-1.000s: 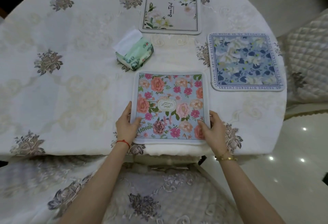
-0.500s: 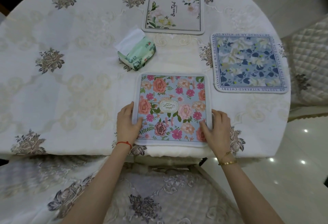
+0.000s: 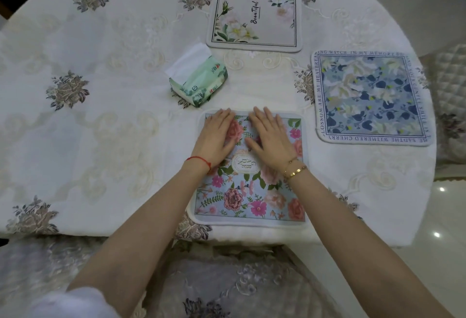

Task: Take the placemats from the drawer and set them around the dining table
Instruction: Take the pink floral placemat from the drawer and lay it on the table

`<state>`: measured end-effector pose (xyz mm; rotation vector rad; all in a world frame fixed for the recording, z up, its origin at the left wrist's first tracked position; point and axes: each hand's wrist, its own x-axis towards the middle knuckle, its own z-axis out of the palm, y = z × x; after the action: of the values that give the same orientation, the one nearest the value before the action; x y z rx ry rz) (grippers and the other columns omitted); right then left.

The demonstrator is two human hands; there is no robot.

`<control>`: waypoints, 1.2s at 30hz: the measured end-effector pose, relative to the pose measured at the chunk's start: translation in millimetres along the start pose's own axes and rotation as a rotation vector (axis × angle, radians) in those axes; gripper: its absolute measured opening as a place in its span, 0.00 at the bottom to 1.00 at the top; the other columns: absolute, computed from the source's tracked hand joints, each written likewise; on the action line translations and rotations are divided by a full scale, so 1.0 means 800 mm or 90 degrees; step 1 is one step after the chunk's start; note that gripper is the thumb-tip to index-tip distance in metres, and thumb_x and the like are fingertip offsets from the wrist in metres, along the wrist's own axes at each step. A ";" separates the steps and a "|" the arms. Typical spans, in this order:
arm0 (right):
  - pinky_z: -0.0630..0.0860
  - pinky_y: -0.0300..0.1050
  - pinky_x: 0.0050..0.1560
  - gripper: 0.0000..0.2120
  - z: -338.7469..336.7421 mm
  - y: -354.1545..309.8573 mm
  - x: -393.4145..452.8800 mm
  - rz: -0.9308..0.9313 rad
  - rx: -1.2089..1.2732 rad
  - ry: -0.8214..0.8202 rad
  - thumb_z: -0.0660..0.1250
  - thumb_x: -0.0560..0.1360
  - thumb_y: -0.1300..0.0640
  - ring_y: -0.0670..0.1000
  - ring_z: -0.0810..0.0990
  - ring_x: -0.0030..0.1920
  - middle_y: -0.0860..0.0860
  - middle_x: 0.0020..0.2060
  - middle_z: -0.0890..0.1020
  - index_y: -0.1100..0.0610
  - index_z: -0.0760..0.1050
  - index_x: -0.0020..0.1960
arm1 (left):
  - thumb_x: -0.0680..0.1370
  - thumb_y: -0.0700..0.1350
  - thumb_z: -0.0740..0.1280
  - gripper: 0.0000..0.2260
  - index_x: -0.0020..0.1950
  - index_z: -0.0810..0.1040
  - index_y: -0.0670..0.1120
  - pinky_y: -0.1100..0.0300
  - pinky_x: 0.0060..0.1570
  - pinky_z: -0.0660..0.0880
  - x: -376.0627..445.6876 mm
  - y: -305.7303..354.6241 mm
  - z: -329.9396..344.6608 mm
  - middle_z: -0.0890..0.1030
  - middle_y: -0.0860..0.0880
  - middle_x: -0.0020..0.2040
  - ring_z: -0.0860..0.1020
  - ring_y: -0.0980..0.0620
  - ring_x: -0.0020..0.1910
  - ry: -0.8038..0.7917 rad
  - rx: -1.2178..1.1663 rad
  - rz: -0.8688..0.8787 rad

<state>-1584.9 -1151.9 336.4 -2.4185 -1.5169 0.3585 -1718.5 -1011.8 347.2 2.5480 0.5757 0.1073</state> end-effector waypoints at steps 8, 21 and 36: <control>0.42 0.45 0.77 0.36 -0.001 0.031 -0.006 0.016 0.000 -0.001 0.53 0.79 0.36 0.47 0.48 0.78 0.49 0.78 0.53 0.54 0.49 0.79 | 0.78 0.60 0.60 0.33 0.77 0.58 0.43 0.53 0.76 0.51 0.007 -0.023 0.008 0.59 0.46 0.77 0.55 0.49 0.76 0.023 0.052 -0.014; 0.39 0.47 0.77 0.32 -0.013 0.029 -0.051 0.084 0.047 0.034 0.53 0.81 0.40 0.50 0.44 0.78 0.52 0.78 0.53 0.55 0.52 0.79 | 0.78 0.61 0.60 0.35 0.78 0.53 0.45 0.54 0.76 0.48 -0.031 -0.028 -0.008 0.54 0.47 0.79 0.50 0.50 0.78 0.002 0.072 -0.018; 0.40 0.47 0.77 0.34 -0.006 0.050 -0.123 0.107 0.030 -0.025 0.50 0.81 0.38 0.46 0.43 0.78 0.47 0.79 0.48 0.52 0.43 0.79 | 0.78 0.62 0.59 0.35 0.79 0.51 0.47 0.58 0.75 0.46 -0.094 -0.033 -0.001 0.52 0.49 0.79 0.50 0.53 0.77 -0.022 0.071 -0.067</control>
<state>-1591.4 -1257.9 333.2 -2.5216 -1.3077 0.4721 -1796.8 -1022.6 337.3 2.6157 0.7194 -0.0068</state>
